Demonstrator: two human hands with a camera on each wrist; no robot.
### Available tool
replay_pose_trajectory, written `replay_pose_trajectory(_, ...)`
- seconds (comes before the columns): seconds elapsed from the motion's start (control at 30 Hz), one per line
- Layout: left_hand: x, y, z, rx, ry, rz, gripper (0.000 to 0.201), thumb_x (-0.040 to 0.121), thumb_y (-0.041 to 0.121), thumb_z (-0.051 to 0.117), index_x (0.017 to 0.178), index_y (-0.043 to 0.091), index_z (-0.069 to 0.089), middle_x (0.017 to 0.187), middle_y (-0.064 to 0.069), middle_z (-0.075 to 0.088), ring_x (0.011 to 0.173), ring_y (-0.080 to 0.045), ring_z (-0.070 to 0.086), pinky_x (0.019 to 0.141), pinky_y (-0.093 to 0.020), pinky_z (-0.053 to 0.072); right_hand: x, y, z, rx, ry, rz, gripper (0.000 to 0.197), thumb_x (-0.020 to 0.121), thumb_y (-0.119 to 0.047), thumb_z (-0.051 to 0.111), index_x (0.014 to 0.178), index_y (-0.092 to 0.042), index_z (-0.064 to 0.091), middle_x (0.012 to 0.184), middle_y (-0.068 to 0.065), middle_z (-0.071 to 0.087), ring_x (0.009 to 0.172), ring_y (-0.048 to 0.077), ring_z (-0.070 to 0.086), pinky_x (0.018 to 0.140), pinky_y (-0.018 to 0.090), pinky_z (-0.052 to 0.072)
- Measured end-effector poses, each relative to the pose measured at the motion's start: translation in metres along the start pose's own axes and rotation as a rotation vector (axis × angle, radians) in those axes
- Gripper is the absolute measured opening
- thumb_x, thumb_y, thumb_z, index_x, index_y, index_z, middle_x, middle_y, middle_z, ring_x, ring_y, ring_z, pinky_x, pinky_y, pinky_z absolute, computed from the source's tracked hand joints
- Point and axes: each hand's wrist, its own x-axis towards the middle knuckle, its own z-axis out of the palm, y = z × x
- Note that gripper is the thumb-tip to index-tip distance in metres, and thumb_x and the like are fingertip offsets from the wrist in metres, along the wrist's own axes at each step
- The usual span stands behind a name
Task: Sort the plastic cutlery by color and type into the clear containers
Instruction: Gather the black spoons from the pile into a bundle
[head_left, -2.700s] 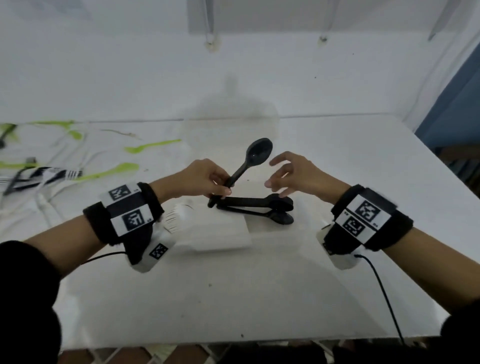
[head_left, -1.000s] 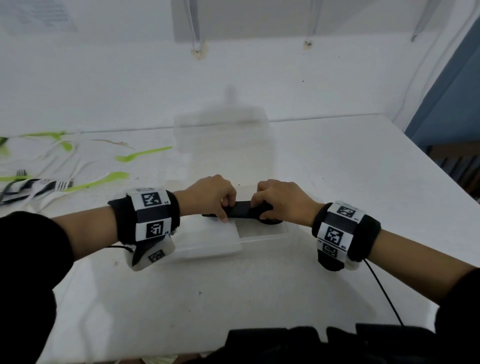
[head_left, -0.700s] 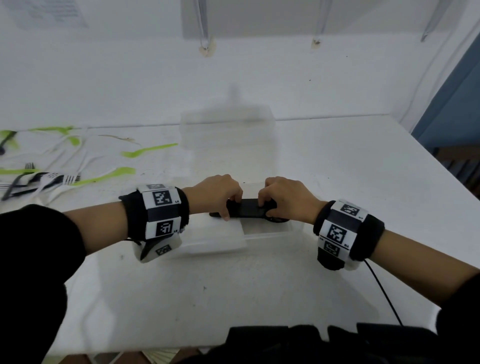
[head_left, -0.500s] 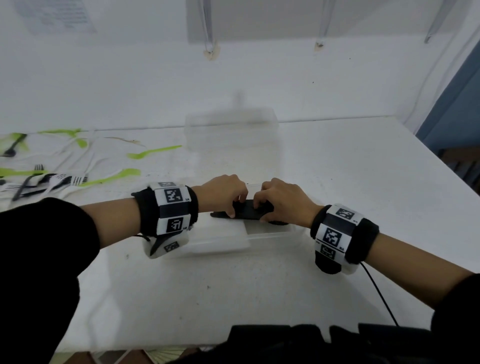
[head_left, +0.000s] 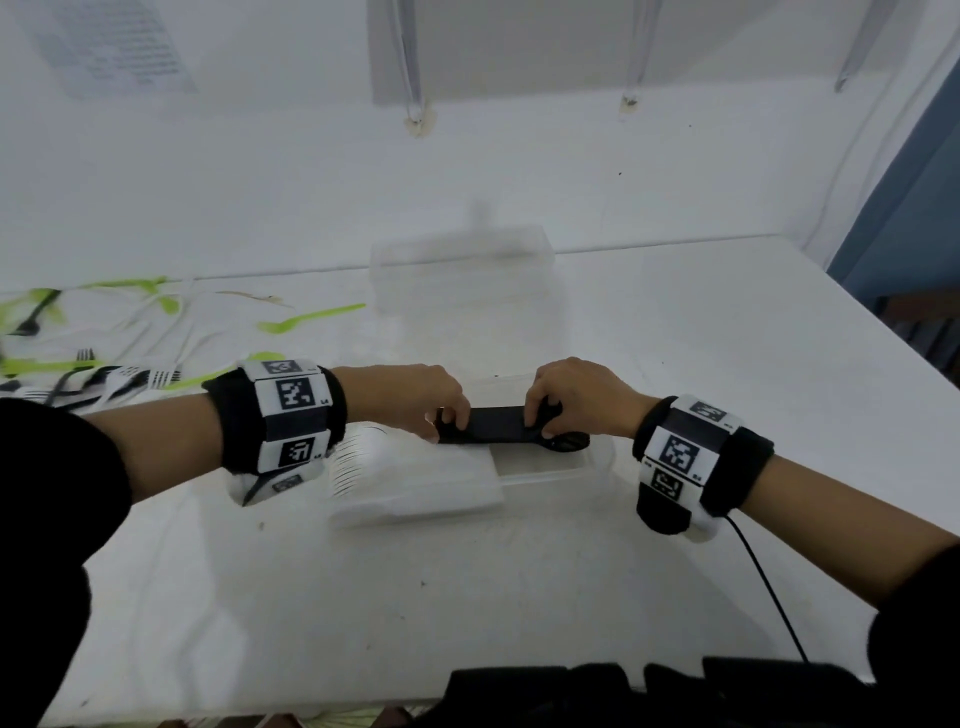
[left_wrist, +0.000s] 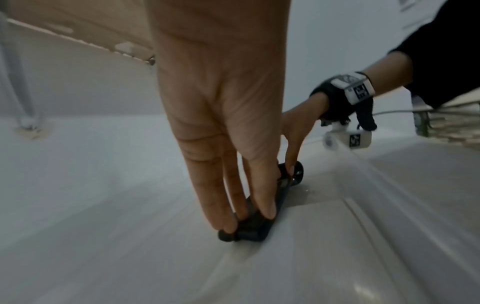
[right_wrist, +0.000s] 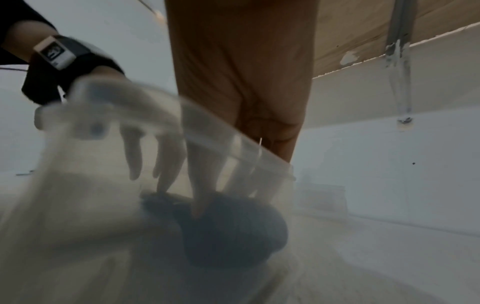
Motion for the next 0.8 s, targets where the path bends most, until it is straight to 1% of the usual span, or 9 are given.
replay_pose_trajectory(0.07, 0.001, -0.002, -0.003, 0.071, -0.001, 0.034, 0.032, 0.088, 0.017, 0.061, 0.120, 0.017, 0.058, 0.114, -0.001, 0.057, 0.099, -0.013, 0.057, 0.062, -0.005, 0.031, 0.001, -0.001, -0.002, 0.018, -0.007, 0.021, 0.020, 0.073, -0.014, 0.074, 0.092, -0.021, 0.072, 0.084, -0.013, 0.052, 0.085, 0.009, 0.052, 0.054, 0.013, 0.029)
replay_pose_trajectory(0.1, 0.003, -0.002, -0.005, 0.090, 0.006, 0.043, 0.033, 0.088, 0.019, 0.061, 0.121, 0.017, 0.057, 0.115, -0.001, 0.057, 0.099, -0.013, 0.057, 0.063, -0.005, 0.030, 0.002, -0.001, -0.002, 0.009, -0.007, 0.026, 0.019, 0.074, -0.014, 0.074, 0.092, -0.020, 0.073, 0.084, -0.013, 0.052, 0.085, 0.009, 0.053, 0.054, 0.013, 0.029)
replay_pose_trajectory(0.2, 0.013, 0.003, -0.005, 0.148, -0.008, 0.047, 0.039, 0.086, 0.023, 0.064, 0.123, 0.017, 0.054, 0.115, -0.002, 0.058, 0.099, -0.016, 0.056, 0.072, -0.019, 0.036, 0.002, -0.001, 0.001, -0.024, 0.003, 0.022, 0.019, 0.075, -0.014, 0.072, 0.092, -0.021, 0.073, 0.096, -0.005, 0.060, 0.092, 0.013, 0.056, 0.054, 0.013, 0.031)
replay_pose_trajectory(0.3, 0.024, 0.009, -0.002, 0.202, -0.013, 0.044, 0.037, 0.085, 0.027, 0.065, 0.118, 0.013, 0.053, 0.110, -0.006, 0.057, 0.097, -0.021, 0.054, 0.067, -0.022, 0.029, 0.000, 0.001, 0.001, -0.020, 0.016, 0.016, 0.018, 0.076, -0.015, 0.071, 0.094, -0.021, 0.073, 0.103, -0.001, 0.061, 0.095, 0.015, 0.056, 0.057, 0.012, 0.031)
replay_pose_trajectory(0.47, 0.033, 0.013, -0.004, 0.226, -0.022, 0.030, 0.041, 0.079, 0.028, 0.071, 0.110, 0.008, 0.055, 0.099, -0.006, 0.053, 0.098, -0.028, 0.054, 0.078, -0.034, 0.045, -0.002, 0.002, 0.001, -0.004, 0.031, 0.011, 0.014, 0.076, -0.024, 0.073, 0.089, -0.018, 0.072, 0.099, 0.000, 0.057, 0.090, 0.015, 0.054, 0.060, 0.014, 0.032)
replay_pose_trajectory(0.6, 0.034, 0.015, 0.000, 0.213, 0.009, 0.009, 0.041, 0.078, 0.027, 0.072, 0.110, 0.007, 0.056, 0.106, -0.009, 0.055, 0.099, -0.029, 0.054, 0.078, -0.033, 0.045, -0.004, 0.000, 0.002, 0.009, 0.053, 0.008, 0.008, 0.078, -0.025, 0.071, 0.082, -0.018, 0.072, 0.095, -0.001, 0.057, 0.086, 0.014, 0.055, 0.061, 0.020, 0.036)
replay_pose_trajectory(0.67, 0.034, 0.014, 0.002, 0.177, 0.030, -0.012, 0.041, 0.079, 0.027, 0.072, 0.111, 0.007, 0.057, 0.106, -0.009, 0.055, 0.098, -0.028, 0.055, 0.074, -0.029, 0.041, -0.005, -0.002, 0.001, 0.003, 0.046, 0.000, 0.008, 0.078, -0.024, 0.070, 0.083, -0.018, 0.072, 0.095, -0.001, 0.057, 0.088, 0.015, 0.055, 0.066, 0.024, 0.040)
replay_pose_trajectory(0.73, 0.034, 0.014, 0.003, 0.139, 0.050, -0.033, 0.040, 0.078, 0.026, 0.073, 0.111, 0.007, 0.059, 0.095, -0.005, 0.054, 0.093, -0.026, 0.055, 0.071, -0.027, 0.039, -0.005, -0.003, 0.001, -0.012, 0.039, -0.003, 0.008, 0.079, -0.024, 0.069, 0.084, -0.020, 0.073, 0.097, -0.001, 0.058, 0.090, 0.015, 0.056, 0.070, 0.027, 0.041)
replay_pose_trajectory(0.8, 0.033, 0.014, 0.003, 0.096, 0.075, -0.050, 0.039, 0.076, 0.026, 0.074, 0.108, 0.007, 0.062, 0.083, 0.003, 0.046, 0.087, -0.024, 0.054, 0.070, -0.027, 0.040, -0.006, -0.004, 0.003, -0.027, 0.043, -0.001, 0.009, 0.079, -0.024, 0.067, 0.086, -0.023, 0.072, 0.099, -0.003, 0.058, 0.092, 0.014, 0.055, 0.069, 0.026, 0.040)
